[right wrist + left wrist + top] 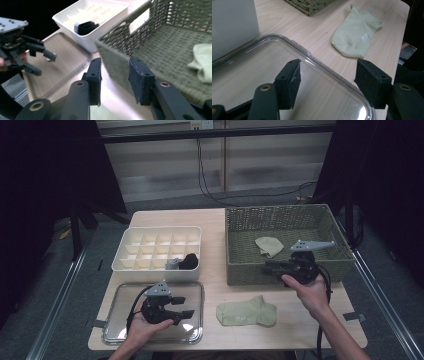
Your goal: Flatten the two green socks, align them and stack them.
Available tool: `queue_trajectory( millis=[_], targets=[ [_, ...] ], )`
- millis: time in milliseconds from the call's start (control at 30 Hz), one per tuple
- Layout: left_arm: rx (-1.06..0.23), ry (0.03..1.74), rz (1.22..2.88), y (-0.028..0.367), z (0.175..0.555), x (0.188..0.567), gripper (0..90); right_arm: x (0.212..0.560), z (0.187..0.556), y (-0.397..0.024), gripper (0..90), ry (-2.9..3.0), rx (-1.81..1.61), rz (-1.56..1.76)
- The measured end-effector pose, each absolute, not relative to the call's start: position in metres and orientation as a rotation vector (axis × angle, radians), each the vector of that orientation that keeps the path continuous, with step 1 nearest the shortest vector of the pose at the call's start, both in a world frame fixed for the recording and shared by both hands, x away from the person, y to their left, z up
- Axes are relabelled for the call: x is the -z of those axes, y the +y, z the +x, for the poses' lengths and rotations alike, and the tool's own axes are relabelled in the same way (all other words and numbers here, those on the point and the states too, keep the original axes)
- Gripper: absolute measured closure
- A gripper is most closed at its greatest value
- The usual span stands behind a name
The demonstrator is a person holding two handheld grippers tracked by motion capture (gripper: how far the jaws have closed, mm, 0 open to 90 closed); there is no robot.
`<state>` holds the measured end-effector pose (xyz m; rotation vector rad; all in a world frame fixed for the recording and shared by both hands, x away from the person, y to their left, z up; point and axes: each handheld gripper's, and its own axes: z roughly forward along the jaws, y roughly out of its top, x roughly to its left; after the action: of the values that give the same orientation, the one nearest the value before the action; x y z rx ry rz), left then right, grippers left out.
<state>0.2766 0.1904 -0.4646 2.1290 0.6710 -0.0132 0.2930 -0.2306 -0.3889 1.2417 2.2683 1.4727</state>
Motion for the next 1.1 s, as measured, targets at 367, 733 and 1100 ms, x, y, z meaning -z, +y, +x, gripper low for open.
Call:
queue_trajectory(
  millis=[367, 733, 1100],
  targets=[
    [0.022, 0.68, 2.127, 0.192, 0.281, 0.466, 39.7, 0.38, 0.349, -0.238, 64.8, 2.291, -1.378, 1.275],
    [0.027, 0.689, 2.121, 0.196, 0.286, 0.467, 41.0, 0.383, 0.404, -0.246, 65.6, 2.335, -1.22, 1.331],
    [0.017, 0.709, 2.108, 0.201, 0.285, 0.467, 41.0, 0.395, 0.448, -0.243, 67.9, 2.395, -1.117, 1.383]
  ],
)
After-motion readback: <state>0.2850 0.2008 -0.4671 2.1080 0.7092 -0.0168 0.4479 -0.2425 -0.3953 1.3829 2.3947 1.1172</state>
